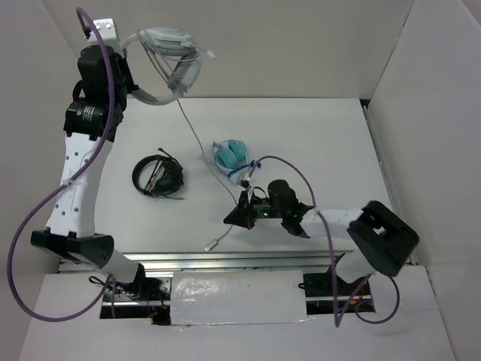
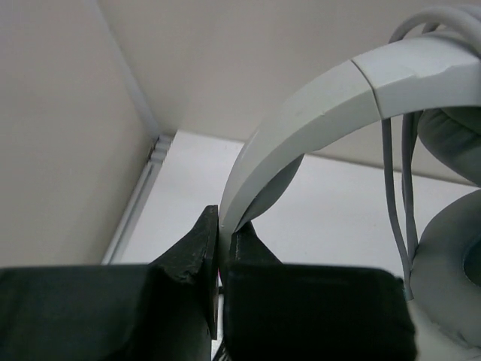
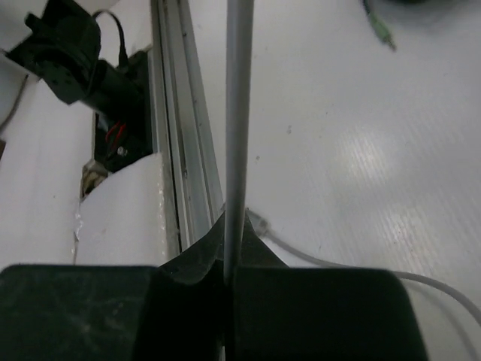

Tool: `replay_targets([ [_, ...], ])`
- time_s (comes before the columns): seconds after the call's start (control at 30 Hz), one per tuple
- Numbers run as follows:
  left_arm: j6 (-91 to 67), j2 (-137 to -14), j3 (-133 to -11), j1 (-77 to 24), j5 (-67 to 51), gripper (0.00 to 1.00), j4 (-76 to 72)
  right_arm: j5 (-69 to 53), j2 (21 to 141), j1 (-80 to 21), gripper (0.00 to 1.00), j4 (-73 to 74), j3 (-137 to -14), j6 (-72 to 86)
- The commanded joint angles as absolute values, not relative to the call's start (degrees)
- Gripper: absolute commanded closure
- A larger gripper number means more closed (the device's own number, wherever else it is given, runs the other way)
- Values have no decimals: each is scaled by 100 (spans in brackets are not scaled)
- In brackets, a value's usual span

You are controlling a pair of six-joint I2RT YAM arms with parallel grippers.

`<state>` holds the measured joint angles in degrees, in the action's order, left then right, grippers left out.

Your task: Wrap the headphones

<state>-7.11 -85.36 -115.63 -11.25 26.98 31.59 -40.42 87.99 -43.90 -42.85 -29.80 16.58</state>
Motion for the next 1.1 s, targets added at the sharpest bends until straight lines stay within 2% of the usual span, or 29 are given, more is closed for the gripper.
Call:
replay_targets([
  [0.0,-1722,-8622,-11435,-537,2040,100,2698,-2467,7511,-4605,100,-3260,-2883,1117],
  [0.13,-1855,-8798,-11023,-185,2003,100,2567,-1112,6471,-5070,100,-2190,-2874,651],
  [0.2,-1863,-8789,-10715,-211,2370,100,2496,-539,5908,-5194,100,-1663,-2944,545],
  [0.3,-1732,-8675,-10188,-298,2287,100,2330,1050,5257,-5527,100,-1126,-3171,308],
  [0.33,-1671,-8579,-9856,-395,2155,100,2312,1864,5143,-5589,100,-1064,-3242,229],
  [0.47,-1573,-8201,-8739,-1053,2626,100,2013,3230,4817,-5739,100,-1133,-3795,-604],
  [0.7,-1609,-7753,-6639,-2388,2452,100,1653,3638,5080,-5722,99,-1687,-4438,-2563],
  [0.87,-1381,-7734,-6021,-3206,2321,100,1565,3430,5326,-5109,97,-2408,-4640,-3480],
  [1.07,-1503,-8129,-5959,-4139,2627,100,1767,2522,5590,-4746,98,-1284,-5563,-3436],
])
